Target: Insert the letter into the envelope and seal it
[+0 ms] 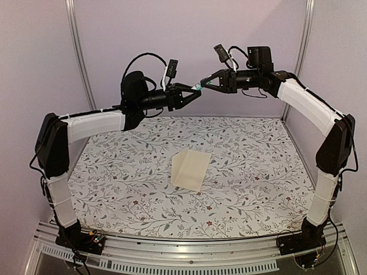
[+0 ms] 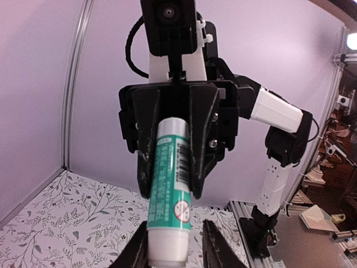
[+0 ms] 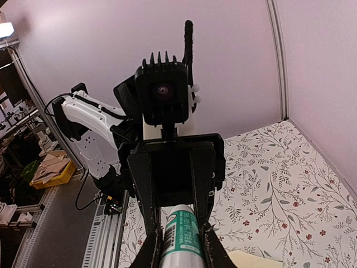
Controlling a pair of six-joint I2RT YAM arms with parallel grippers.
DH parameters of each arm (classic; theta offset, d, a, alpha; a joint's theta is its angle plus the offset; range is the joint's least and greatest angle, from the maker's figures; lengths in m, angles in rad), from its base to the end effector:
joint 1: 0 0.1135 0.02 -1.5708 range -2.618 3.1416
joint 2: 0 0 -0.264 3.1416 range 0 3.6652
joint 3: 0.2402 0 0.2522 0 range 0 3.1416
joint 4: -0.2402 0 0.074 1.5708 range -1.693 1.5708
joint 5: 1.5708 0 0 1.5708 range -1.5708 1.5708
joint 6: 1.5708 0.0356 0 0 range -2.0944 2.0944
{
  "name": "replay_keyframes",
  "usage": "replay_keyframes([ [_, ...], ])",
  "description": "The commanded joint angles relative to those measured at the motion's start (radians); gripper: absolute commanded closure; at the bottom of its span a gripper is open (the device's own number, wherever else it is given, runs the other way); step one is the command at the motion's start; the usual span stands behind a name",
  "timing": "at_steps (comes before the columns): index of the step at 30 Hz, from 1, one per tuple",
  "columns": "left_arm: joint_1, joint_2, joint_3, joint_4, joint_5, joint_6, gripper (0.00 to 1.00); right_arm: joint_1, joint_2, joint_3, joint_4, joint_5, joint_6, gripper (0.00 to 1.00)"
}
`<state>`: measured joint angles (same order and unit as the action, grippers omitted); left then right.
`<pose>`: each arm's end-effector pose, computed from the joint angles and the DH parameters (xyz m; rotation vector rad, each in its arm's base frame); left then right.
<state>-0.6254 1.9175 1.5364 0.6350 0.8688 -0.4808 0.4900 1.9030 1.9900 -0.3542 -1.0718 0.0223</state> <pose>0.3516 -0.2874 0.3507 0.9098 1.2947 -1.4573 0.3671 0.2312 0.4201 -1.1620 1.4994 1.3266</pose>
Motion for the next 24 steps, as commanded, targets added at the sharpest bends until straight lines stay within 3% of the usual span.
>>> replay_keyframes([
  [1,-0.010,0.008,0.033,0.054,0.028,-0.009,0.71,0.014,-0.028,-0.011,-0.022,0.032,-0.044,0.94],
  [5,-0.011,0.008,0.032,0.077,0.030,-0.027,0.74,0.019,-0.030,-0.011,-0.029,0.039,-0.054,0.94],
  [9,-0.009,0.012,0.034,0.096,0.036,-0.038,0.67,0.019,-0.030,-0.016,-0.033,0.044,-0.058,0.94],
  [17,-0.006,0.012,0.028,0.123,0.045,-0.051,0.62,0.021,-0.030,-0.020,-0.034,0.052,-0.062,0.94],
  [24,0.003,0.017,0.028,0.147,0.052,-0.075,0.85,0.024,-0.028,-0.022,-0.041,0.058,-0.072,0.94],
])
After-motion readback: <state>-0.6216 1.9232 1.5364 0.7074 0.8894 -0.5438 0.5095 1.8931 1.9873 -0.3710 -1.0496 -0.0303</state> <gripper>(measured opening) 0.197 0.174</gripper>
